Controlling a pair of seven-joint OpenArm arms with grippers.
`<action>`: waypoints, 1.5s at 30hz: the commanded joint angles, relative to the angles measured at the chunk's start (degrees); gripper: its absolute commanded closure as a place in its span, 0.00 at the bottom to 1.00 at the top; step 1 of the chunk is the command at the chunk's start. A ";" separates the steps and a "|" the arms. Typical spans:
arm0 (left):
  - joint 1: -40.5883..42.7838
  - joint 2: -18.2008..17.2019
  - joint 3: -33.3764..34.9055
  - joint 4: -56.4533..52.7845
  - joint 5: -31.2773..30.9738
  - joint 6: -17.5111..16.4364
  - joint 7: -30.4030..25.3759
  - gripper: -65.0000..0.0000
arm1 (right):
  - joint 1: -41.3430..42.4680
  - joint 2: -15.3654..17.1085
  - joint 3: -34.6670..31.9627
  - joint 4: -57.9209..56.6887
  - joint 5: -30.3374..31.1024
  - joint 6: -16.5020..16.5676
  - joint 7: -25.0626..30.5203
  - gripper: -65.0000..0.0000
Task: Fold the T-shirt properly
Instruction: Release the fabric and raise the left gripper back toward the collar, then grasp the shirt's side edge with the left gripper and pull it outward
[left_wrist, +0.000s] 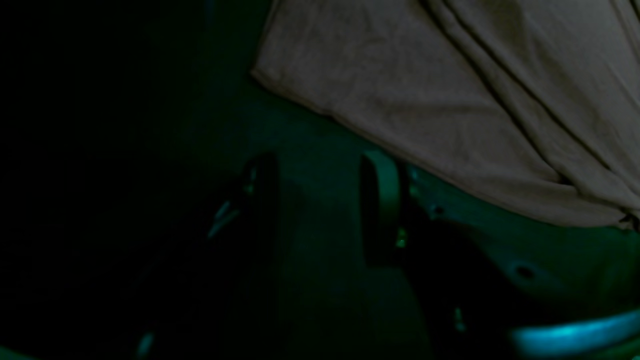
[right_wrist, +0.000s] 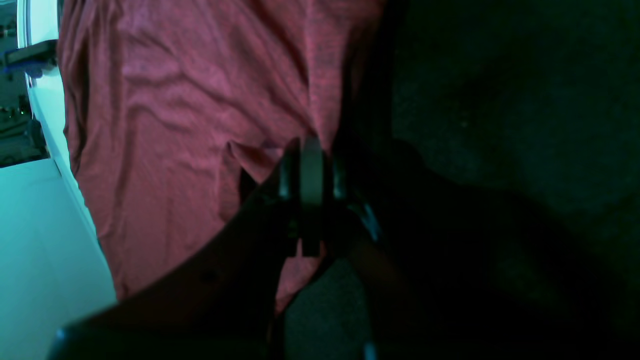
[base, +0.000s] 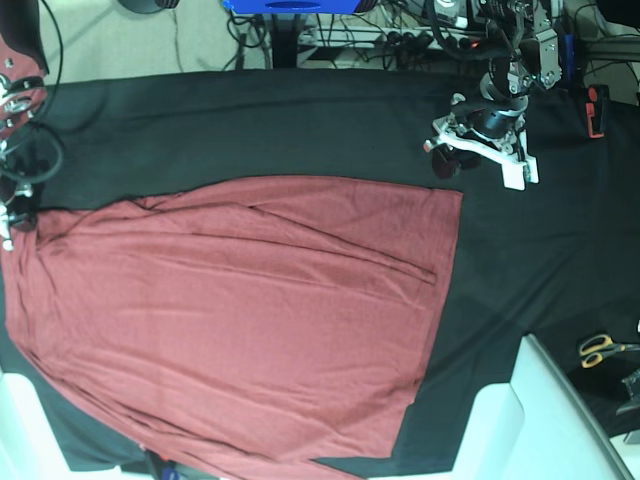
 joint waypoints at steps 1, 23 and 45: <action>-0.12 -0.26 -0.17 0.94 -0.58 -0.51 -1.23 0.60 | 0.97 1.22 -0.16 0.60 0.39 0.15 0.06 0.98; -10.32 -0.08 -8.87 -16.64 -14.38 -0.59 -1.14 0.30 | -0.08 1.66 -0.16 0.60 0.39 0.33 -0.20 0.99; -17.79 2.11 -4.74 -22.62 -14.38 -0.59 -1.23 0.60 | -0.79 1.66 -0.16 0.60 0.39 0.33 -0.20 0.99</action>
